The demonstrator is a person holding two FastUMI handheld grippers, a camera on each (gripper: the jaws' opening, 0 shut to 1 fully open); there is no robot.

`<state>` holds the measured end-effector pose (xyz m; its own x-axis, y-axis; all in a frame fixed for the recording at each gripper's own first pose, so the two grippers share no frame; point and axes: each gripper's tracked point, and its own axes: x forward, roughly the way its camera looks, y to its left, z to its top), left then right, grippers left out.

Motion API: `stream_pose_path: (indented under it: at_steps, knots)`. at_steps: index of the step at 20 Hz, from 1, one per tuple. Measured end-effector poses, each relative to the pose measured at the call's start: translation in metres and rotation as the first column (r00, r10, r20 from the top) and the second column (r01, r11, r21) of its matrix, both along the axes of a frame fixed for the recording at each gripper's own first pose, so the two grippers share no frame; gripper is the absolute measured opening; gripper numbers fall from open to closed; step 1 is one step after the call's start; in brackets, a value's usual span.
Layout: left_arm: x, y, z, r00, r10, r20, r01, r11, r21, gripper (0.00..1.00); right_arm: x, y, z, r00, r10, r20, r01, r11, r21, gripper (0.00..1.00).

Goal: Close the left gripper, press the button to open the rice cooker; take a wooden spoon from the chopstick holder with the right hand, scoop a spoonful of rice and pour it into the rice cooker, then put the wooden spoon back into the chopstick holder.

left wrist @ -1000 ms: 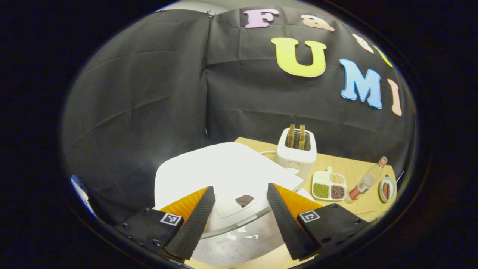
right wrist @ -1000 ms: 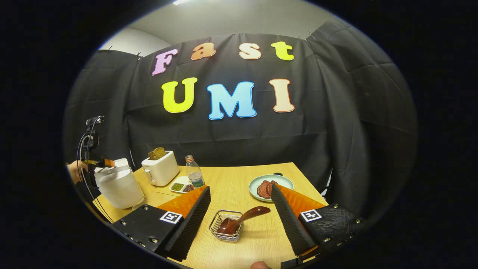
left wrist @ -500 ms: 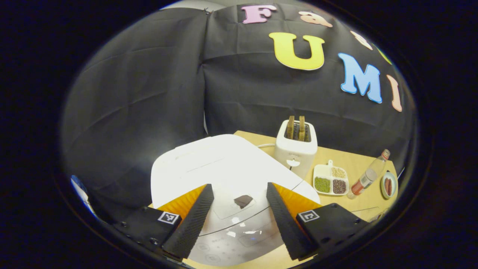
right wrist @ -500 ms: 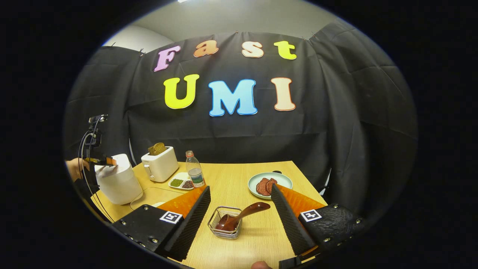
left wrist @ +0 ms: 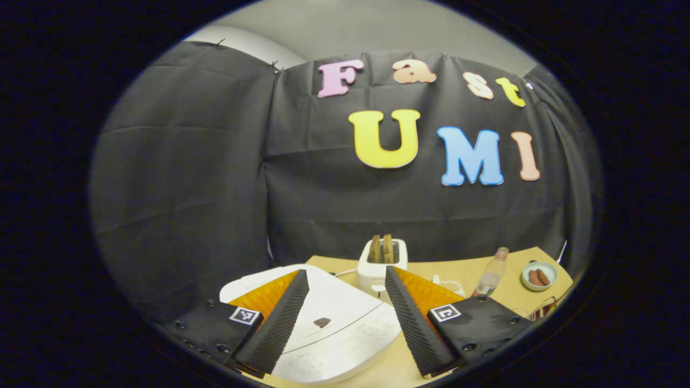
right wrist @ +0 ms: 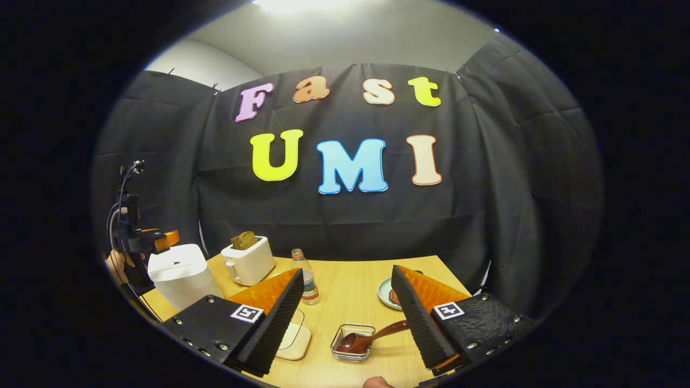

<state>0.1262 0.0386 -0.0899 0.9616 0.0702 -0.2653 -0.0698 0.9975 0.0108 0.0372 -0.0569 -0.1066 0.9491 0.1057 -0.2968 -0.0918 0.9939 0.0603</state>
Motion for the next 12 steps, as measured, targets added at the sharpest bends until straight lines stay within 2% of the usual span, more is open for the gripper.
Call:
stream_pose_path:
  at_steps: [3,6,12]
  knots:
    - [-0.023,-0.036,0.041,0.994,-0.08,0.078,0.083,0.996,-0.035,0.98,0.004,0.022,0.019,0.998,0.008,0.057,-0.008,1.0,-0.004,0.99]
    - [-0.049,-0.063,0.069,0.984,-0.124,0.131,0.137,0.986,-0.094,0.99,0.005,0.043,0.034,0.994,0.022,0.105,-0.023,1.0,0.012,0.99]
    - [-0.091,-0.076,0.085,0.977,-0.104,0.188,0.122,0.989,-0.087,0.99,0.008,0.085,0.043,0.988,0.069,0.14,-0.072,0.997,0.015,0.99]
